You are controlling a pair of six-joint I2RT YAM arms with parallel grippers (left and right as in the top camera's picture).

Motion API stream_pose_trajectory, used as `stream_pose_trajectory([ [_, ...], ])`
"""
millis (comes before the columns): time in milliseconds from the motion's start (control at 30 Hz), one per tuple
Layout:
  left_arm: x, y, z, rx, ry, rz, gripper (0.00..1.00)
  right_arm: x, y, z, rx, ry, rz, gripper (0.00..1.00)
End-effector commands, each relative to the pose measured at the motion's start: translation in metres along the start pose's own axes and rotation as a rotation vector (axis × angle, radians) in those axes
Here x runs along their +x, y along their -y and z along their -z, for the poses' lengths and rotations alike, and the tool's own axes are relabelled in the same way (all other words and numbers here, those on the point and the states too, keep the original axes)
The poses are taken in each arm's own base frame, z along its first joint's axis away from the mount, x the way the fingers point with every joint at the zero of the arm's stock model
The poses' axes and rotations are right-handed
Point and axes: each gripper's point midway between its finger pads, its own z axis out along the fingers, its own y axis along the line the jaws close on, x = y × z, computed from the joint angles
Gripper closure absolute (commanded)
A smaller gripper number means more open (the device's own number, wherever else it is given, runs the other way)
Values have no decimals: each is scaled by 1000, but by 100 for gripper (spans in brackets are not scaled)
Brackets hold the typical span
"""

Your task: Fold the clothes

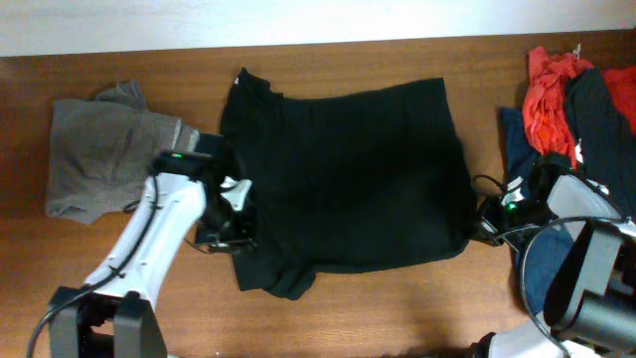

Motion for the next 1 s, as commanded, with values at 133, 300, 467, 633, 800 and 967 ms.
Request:
stream_pose_trajectory([
  [133,20,52,-31,-129,3,-228,65,-7,-53,95,-83,258,183,96],
  [300,37,79,-57,-232,30,-433,61,-3,-56,100,-92,270,183,96],
  [467,50,79,-76,-287,30,-487,61,-5,-57,101,-97,279,184,96],
  [633,51,85,-87,-281,54,-529,59,-11,-60,103,-107,302,171,96],
  [800,39,75,-102,-326,129,-546,48,-13,-60,104,-109,311,175,96],
  [967,34,77,-107,-314,155,-566,47,-13,-60,104,-109,311,175,96],
])
